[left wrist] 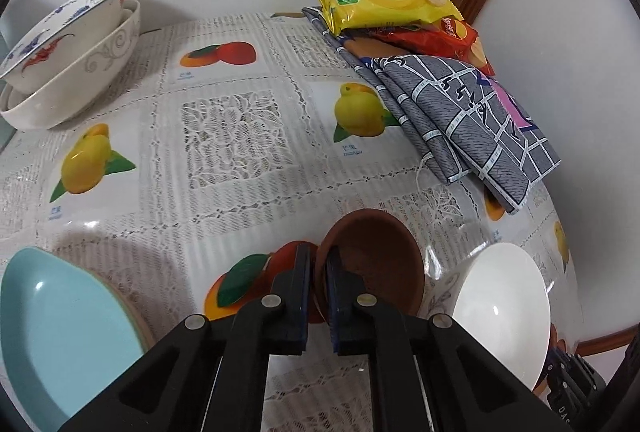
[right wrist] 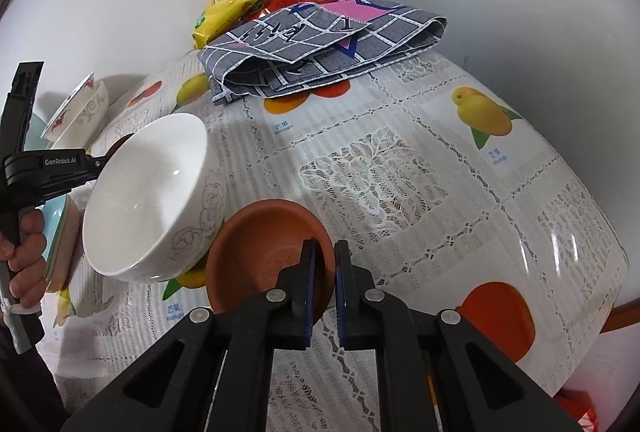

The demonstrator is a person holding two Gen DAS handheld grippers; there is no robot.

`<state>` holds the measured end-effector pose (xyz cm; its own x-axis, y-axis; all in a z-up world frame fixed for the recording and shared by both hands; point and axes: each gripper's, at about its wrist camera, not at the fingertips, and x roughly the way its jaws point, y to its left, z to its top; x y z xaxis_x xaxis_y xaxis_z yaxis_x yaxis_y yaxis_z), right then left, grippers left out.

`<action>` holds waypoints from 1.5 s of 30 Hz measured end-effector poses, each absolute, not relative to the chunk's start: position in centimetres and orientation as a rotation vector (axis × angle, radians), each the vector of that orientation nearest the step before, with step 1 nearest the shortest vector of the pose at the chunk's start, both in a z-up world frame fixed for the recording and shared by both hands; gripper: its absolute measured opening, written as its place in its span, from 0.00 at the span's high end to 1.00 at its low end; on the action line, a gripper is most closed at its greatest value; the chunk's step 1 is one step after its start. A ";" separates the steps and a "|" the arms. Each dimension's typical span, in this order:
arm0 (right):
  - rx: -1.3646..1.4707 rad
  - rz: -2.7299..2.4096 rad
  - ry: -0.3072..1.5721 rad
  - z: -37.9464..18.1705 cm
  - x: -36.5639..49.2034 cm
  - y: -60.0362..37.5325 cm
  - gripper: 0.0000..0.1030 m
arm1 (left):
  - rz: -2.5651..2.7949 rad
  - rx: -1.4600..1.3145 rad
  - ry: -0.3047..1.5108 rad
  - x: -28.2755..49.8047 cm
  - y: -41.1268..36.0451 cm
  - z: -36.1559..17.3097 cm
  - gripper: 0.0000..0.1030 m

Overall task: Organize plates and bowls
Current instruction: 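Carry the right gripper's brown bowl over the white bowl while the left holds its bowl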

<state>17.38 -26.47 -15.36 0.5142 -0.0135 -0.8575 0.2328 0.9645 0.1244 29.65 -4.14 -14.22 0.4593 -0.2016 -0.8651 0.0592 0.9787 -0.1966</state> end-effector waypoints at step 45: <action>0.157 -0.098 0.923 -9.0 19.9 -20.0 0.92 | -0.132 -0.171 0.956 22.3 2.6 -6.5 0.92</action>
<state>19.94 -20.01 -8.98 0.6001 -0.0171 -0.7997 0.1516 0.9841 0.0927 22.28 2.60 -6.52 0.5707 -0.1876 -0.7995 0.0367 0.9784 -0.2034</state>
